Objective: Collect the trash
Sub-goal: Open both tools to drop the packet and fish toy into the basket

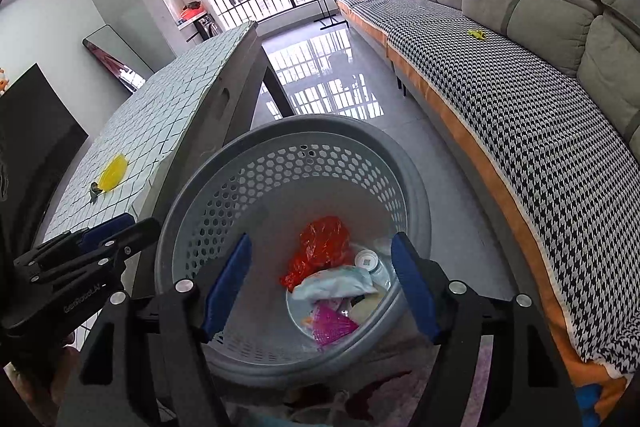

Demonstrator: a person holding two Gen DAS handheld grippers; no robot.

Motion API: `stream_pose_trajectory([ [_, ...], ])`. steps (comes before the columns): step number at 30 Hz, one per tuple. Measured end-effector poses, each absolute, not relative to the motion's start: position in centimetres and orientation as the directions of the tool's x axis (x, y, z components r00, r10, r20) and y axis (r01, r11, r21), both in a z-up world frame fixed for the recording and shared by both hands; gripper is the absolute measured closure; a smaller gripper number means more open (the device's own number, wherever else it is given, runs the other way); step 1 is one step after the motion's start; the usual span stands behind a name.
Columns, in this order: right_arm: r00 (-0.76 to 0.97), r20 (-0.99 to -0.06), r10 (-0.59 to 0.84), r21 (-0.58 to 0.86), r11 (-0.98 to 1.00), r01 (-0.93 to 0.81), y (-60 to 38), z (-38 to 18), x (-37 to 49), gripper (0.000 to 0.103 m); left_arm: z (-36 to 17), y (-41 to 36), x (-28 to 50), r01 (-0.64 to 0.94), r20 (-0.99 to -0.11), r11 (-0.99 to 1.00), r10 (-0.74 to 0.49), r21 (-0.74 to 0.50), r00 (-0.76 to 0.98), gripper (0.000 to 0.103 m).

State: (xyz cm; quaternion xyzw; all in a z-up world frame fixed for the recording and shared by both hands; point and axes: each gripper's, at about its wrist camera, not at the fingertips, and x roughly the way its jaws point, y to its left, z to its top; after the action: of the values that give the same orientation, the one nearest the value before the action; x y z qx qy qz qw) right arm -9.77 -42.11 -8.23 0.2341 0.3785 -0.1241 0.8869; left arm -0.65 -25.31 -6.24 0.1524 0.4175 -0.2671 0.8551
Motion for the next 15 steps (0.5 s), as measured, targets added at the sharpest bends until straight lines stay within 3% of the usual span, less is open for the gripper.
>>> stream_pose_trajectory([
  [3, 0.687, -0.725, -0.044, 0.323, 0.859, 0.397, -42.0, -8.1, -9.9, 0.034, -5.9, -25.1, -0.8, 0.582, -0.786, 0.813, -0.342, 0.027, 0.514, 0.043],
  [8, 0.692, -0.720, -0.050, 0.327, 0.855, 0.403, -42.0, -7.7, -10.4, 0.034, -5.4, -24.5, -0.9, 0.578, -0.776, 0.816, -0.348, 0.025, 0.526, 0.037],
  [15, 0.702, -0.709, -0.073, 0.318, 0.855, 0.410, -41.7, -6.9, -11.2, 0.032, -4.7, -23.7, -1.4, 0.567, -0.756, 0.823, -0.351, 0.033, 0.553, 0.014],
])
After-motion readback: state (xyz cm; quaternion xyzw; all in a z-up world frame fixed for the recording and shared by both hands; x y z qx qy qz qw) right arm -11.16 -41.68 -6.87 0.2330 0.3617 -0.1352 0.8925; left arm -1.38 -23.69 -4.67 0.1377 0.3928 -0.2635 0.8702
